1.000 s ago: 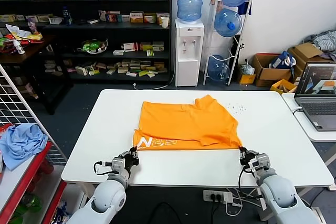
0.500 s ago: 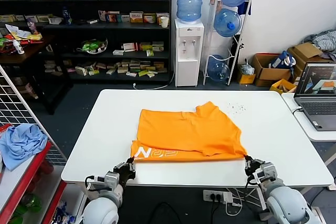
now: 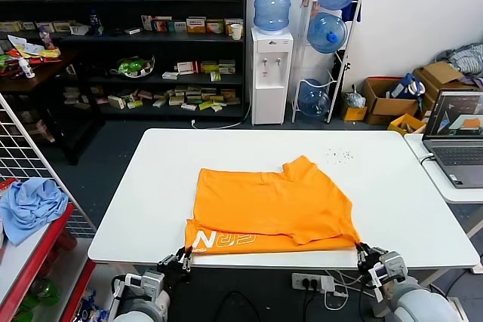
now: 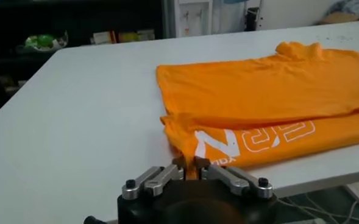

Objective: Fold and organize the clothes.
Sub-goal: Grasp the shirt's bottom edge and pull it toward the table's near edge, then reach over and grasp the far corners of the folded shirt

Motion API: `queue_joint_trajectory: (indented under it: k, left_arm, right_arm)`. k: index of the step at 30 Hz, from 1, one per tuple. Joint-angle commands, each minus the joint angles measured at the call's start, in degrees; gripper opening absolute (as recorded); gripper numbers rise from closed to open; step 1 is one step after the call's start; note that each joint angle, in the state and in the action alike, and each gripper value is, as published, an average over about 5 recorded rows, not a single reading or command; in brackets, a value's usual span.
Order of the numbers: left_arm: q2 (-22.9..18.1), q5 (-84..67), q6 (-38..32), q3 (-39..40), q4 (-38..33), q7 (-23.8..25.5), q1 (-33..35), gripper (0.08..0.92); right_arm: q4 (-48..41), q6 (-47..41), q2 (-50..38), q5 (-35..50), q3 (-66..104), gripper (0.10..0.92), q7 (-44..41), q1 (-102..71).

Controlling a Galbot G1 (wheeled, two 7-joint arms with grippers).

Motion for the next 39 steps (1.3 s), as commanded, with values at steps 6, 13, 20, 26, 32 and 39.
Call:
queue_joint_trajectory:
  k: [6, 13, 20, 26, 32, 39]
  left_arm:
    - [1.55, -2.44, 1.19, -1.22, -2.24, 0.64, -5.14, 0.484]
    - [-0.34, -4.73, 0.84, 0.81, 4.54, 1.67, -16.16, 0.692]
    - [-3.05, -8.29, -0.68, 5.72, 19.44, 3.95, -31.45, 0.818]
    - [-5.91, -11.35, -0.61, 9.39, 29.78, 4.98, -40.96, 0.823]
    - [-8.99, -11.09, -1.09, 11.35, 41.82, 6.71, -47.82, 0.823]
    - [-12.27, -8.49, -2.20, 11.98, 50.35, 8.86, -50.82, 0.823]
  right_arm:
    - [1.41, 4.42, -3.37, 10.48, 1.57, 0.526, 1.87, 6.67]
    - [-11.68, 7.17, -3.99, 17.05, -4.55, 0.725, -0.84, 24.47]
    - [-28.84, 4.96, -1.38, 18.76, -13.17, 0.820, -7.33, 42.40]
    - [-39.71, 3.84, 2.84, 15.35, -17.91, 0.823, -10.28, 51.31]
    - [-51.21, 6.56, 7.49, 10.94, -19.73, 0.823, -14.54, 56.19]
    - [-61.32, 10.64, 12.39, 4.49, -19.50, 0.823, -18.34, 58.62]
